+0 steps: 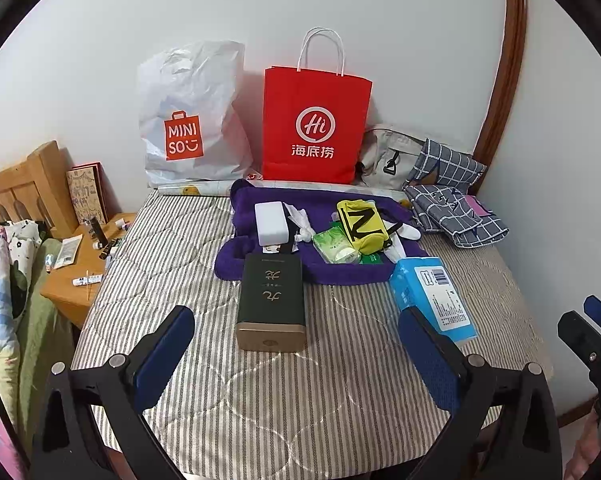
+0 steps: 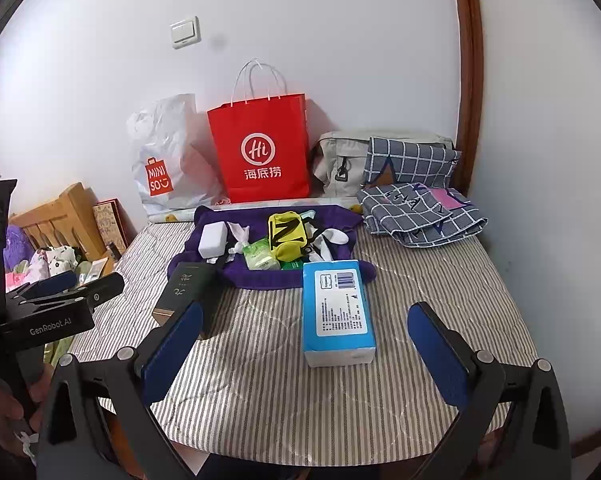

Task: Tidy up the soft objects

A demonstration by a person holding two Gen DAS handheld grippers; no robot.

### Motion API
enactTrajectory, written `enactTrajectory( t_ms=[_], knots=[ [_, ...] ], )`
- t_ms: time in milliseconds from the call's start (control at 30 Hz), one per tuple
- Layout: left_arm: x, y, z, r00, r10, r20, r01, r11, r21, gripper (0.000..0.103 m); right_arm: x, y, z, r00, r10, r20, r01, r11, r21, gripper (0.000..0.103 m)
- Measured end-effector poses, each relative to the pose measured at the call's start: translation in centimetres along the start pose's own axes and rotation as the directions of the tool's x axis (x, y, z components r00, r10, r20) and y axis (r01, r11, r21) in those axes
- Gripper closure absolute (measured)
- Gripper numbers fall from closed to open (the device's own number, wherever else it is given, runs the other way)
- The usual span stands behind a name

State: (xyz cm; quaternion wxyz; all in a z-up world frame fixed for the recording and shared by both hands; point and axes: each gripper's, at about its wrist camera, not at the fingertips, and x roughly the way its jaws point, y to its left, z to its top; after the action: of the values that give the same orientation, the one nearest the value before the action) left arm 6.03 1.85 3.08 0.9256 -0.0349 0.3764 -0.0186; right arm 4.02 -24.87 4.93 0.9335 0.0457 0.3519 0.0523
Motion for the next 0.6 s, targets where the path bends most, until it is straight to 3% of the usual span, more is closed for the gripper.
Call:
enactTrajectory(
  t_ms=[600],
  knots=[
    [-0.14, -0.50, -0.19, 1.000, -0.010, -0.005, 0.010, 1.000, 0.013, 0.000, -0.54, -0.31, -0.21, 1.000, -0.004, 0.002, 0.004, 1.000, 0.004, 0.002]
  ],
)
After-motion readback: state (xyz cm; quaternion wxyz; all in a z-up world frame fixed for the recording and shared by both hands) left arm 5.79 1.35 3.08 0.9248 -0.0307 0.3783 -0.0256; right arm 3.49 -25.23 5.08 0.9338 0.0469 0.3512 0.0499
